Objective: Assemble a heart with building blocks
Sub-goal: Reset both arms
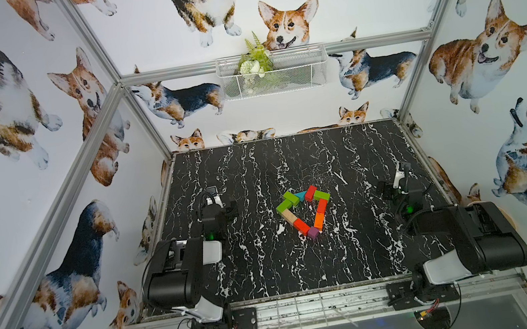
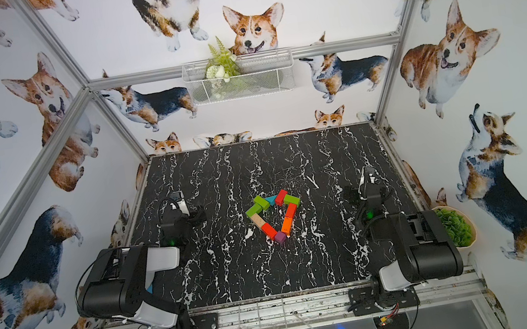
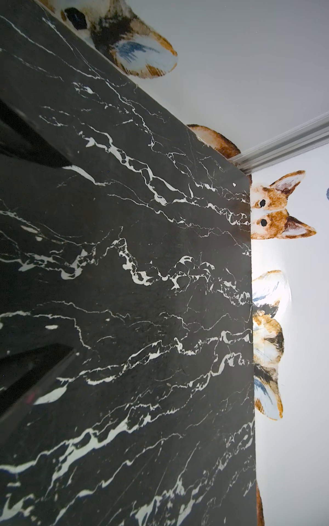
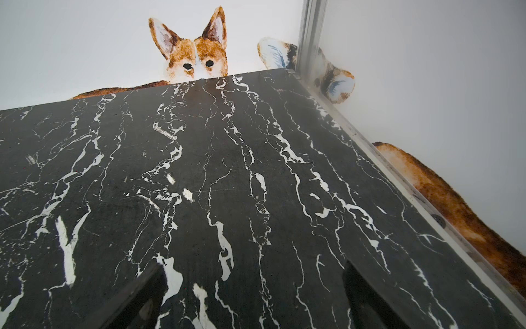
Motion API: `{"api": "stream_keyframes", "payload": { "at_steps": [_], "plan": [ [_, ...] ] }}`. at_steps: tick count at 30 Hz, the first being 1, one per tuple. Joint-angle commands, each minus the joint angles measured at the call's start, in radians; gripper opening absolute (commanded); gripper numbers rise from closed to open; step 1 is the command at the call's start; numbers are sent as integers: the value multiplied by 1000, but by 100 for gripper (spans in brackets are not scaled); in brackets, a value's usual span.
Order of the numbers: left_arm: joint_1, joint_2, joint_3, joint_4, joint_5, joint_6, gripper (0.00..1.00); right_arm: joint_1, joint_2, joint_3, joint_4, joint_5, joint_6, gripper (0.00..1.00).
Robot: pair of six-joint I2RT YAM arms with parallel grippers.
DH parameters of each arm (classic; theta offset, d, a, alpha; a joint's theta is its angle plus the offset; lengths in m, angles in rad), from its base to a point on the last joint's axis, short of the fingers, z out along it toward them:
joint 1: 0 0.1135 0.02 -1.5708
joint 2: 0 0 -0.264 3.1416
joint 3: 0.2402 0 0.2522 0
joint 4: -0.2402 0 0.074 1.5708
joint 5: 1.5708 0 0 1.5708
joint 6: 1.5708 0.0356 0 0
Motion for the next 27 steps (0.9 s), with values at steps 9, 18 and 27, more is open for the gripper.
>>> {"api": "stream_keyframes", "payload": {
  "at_steps": [9,18,27],
  "plan": [
    [0,2,9,4,-5,16,100,-2,0,4,15,-3,6,100],
    [0,2,10,1,-2,15,100,-1,1,4,14,-3,6,100],
    [14,-2,7,-1,37,14,100,-1,0,6,10,-7,7,100]
  ]
}}
